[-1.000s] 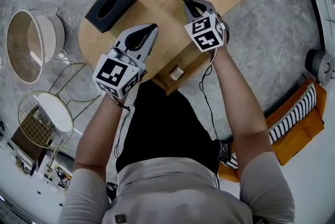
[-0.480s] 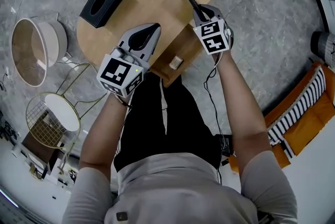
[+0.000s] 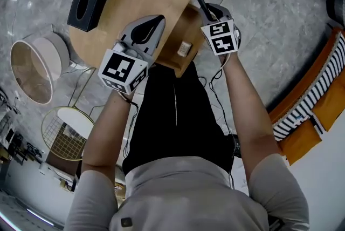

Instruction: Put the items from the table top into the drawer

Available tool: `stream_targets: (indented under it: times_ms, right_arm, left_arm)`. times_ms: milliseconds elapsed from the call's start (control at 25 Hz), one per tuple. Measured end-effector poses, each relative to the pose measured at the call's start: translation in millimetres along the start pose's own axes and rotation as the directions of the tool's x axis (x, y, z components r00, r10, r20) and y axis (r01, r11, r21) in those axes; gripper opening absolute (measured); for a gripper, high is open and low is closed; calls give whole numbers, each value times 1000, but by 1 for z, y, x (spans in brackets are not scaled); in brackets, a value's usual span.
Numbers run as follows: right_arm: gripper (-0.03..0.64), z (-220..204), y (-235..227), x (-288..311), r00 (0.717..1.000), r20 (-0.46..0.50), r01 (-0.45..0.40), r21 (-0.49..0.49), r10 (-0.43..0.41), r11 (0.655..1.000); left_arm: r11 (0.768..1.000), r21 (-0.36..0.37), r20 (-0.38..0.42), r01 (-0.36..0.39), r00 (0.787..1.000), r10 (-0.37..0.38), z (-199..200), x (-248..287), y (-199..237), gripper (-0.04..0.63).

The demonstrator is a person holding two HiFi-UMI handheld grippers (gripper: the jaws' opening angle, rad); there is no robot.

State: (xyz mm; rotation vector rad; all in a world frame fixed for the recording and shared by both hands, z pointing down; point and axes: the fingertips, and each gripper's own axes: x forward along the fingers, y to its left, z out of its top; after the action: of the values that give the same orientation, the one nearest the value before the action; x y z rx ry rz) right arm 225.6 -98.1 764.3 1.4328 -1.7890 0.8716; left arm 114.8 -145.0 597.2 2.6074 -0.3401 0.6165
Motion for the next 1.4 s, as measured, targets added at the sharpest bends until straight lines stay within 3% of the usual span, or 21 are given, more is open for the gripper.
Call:
stream_targets:
  times_ms: [280,720,1400]
  right_arm:
    - [80,-65,12,6,999,-41,31,110,-26,994]
    - [80,-132,58,32,997,-83,30,249,-9,968]
    - [81,-182,84,83,988,-144,4,349,49,937]
  left_arm:
    - [995,33,-42,92,995,-91,-26,27,-20,9]
    - [985,40,-124,166,979,-160,-77,40,-24,9]
    - [979,22,-178,202,964,-196,-121,54,-21,9]
